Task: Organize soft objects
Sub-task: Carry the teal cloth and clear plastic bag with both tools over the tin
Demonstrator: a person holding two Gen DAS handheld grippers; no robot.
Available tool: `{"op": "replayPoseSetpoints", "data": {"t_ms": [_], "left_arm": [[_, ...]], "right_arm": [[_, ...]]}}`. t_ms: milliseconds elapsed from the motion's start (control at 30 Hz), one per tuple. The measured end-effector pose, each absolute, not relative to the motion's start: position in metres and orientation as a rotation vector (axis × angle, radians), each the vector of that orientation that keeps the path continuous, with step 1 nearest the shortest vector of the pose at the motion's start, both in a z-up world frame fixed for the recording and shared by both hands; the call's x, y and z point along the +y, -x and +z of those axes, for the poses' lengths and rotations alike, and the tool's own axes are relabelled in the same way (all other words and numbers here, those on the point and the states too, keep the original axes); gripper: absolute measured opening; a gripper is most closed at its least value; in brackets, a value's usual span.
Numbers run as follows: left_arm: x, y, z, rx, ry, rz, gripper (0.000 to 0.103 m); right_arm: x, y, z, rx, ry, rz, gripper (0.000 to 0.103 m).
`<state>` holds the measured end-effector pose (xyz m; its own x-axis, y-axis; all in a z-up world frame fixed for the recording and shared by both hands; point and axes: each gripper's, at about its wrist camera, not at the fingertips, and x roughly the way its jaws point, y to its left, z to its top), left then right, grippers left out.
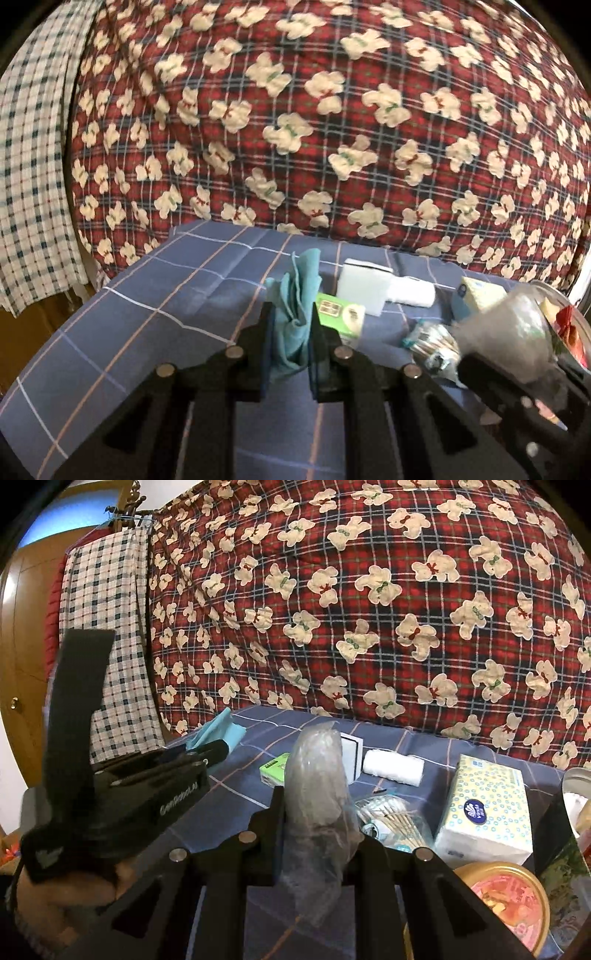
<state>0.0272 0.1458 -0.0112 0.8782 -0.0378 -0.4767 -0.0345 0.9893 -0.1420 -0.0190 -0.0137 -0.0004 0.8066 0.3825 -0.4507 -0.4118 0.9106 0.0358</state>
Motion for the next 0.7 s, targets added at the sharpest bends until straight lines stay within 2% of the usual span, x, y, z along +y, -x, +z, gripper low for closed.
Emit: {"op": "replayPoseSetpoints", "data": {"t_ms": [700], "left_arm": [[0.103,0.009,-0.01,0.487,0.098,0.011,0.013]], "right_arm": [[-0.05,0.052,0.001,0.442,0.097,0.368,0.017]]}}
